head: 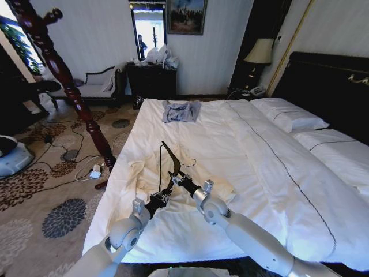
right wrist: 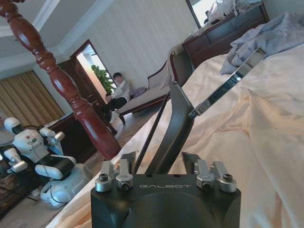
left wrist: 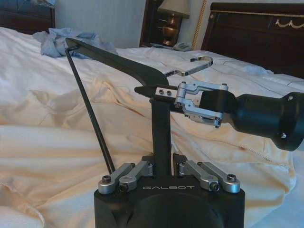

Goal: Pick up the clothes from the bed and hang them on the clothes hanger.

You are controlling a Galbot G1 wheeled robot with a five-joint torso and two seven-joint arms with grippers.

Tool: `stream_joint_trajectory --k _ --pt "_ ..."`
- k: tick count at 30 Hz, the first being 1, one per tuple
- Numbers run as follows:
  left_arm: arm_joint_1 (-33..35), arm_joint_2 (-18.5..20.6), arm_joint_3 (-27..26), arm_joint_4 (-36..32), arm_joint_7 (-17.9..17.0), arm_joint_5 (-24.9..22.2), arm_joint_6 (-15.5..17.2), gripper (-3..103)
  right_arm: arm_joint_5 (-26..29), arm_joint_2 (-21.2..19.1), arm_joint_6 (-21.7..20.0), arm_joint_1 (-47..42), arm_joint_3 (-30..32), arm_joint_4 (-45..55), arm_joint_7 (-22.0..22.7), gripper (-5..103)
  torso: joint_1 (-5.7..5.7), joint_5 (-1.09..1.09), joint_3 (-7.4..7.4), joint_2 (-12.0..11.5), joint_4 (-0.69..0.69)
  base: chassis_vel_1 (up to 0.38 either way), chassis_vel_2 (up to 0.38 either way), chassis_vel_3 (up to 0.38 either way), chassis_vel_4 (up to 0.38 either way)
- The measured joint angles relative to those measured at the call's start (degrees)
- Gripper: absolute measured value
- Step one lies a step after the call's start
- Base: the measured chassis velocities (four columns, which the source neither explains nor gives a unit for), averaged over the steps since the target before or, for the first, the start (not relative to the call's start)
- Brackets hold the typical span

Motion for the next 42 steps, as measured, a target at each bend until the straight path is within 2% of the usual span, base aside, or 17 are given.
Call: stream_joint_trajectory --k 6,9,11,13,18,21,22,23,26,29,30,32,33,34,36,38,42 --pt "0.1 0.0 0.0 0.1 0.0 0.7 -0.3 19 0.2 0.0 1.6 -0.6 0.3 -0.1 -2.3 41 0.00 0.00 0.00 0.0 0.00 0.000 0.000 0.000 0.000" --pt "0.2 0.0 0.0 0.1 0.1 0.9 -0.4 19 0.3 -0.2 2.9 -1.0 0.5 0.0 -4.1 25 0.00 0.01 0.00 0.0 0.00 0.000 0.000 0.000 0.000" --pt "0.2 0.0 0.0 0.1 0.1 0.9 -0.4 19 0.3 -0.2 3.1 -1.1 0.5 0.2 -4.5 25 0.00 0.00 0.00 0.0 0.00 0.000 0.000 0.000 0.000" --pt "0.2 0.1 0.0 0.1 0.1 1.3 -0.3 19 0.0 -0.3 3.5 -1.3 0.6 0.5 -5.1 15 -0.01 0.00 0.00 0.0 0.00 0.000 0.000 0.000 0.000" --pt "0.9 0.1 0.0 -0.2 -0.1 2.8 -1.0 18 -1.0 -0.3 3.7 -1.5 0.9 0.6 -4.5 15 0.00 0.00 0.00 0.0 0.00 0.000 0.000 0.000 0.000" --pt "1.7 0.5 -0.1 -1.0 -0.4 4.2 -1.7 28 -1.3 -0.1 3.8 -1.3 1.7 0.2 -3.4 12 0.00 0.00 0.00 0.0 0.00 0.000 0.000 0.000 0.000" --pt "3.3 1.5 -0.9 -2.6 -0.7 5.9 -1.9 43 -1.2 0.3 3.8 -0.8 3.1 0.0 -3.0 12 0.00 0.00 0.00 0.0 0.00 0.000 0.000 0.000 0.000" --pt "3.7 1.9 -1.2 -3.1 -1.1 6.2 -1.9 49 -1.1 0.4 3.8 -0.6 3.7 0.0 -3.0 12 0.00 0.00 0.00 0.0 0.01 0.000 0.000 0.000 0.000" --pt "5.1 3.0 -2.2 -4.3 -2.0 7.3 -2.2 60 -0.7 0.6 3.8 -0.3 5.0 0.0 -2.6 12 0.00 0.00 0.00 0.0 0.00 0.000 0.000 0.000 0.000" --pt "6.3 3.5 -3.4 -5.2 -3.6 8.6 -2.8 65 -0.4 0.8 3.8 -0.2 6.1 0.4 -1.8 12 0.00 0.00 0.00 0.0 0.00 0.000 0.000 0.000 0.000" --pt "6.6 3.4 -3.9 -5.4 -5.0 10.0 -3.3 71 -0.4 1.0 3.8 -0.2 6.5 0.7 -1.2 12 0.00 0.00 0.00 0.0 0.01 0.000 0.000 0.000 0.000" --pt "6.7 2.5 -4.9 -5.2 -8.8 17.2 -5.2 82 -0.5 1.4 3.9 0.0 7.4 1.2 0.7 12 -0.01 0.00 0.00 0.0 0.01 0.000 0.000 0.000 0.000" --pt "6.7 2.5 -4.9 -5.2 -8.8 17.2 -5.2 82 -0.5 1.4 3.9 0.0 7.4 1.2 0.7 12 -0.01 0.00 0.00 0.0 0.01 0.000 0.000 0.000 0.000" --pt "6.6 2.0 -5.1 -4.8 -10.2 21.3 -5.8 82 -0.7 1.7 4.0 0.1 7.6 1.4 1.5 12 0.00 -0.01 0.00 0.0 0.00 0.000 0.000 0.000 0.000" --pt "6.4 1.0 -4.7 -4.4 -11.8 27.6 -6.8 92 -1.1 2.5 4.3 0.7 7.9 1.6 3.6 12 0.00 0.00 0.00 0.0 0.00 0.000 0.000 0.000 0.000" --pt "6.3 0.4 -3.7 -4.4 -12.0 29.7 -7.0 99 -2.0 3.5 4.4 1.6 7.7 1.6 5.6 12 0.00 -0.01 0.00 0.0 0.00 0.000 0.000 0.000 0.000" --pt "5.9 -0.6 -2.5 -4.3 -12.1 31.7 -7.3 100 -2.9 5.1 4.4 3.1 6.3 1.6 8.5 12 -0.01 0.00 0.00 0.0 0.02 0.000 0.000 0.000 0.000"
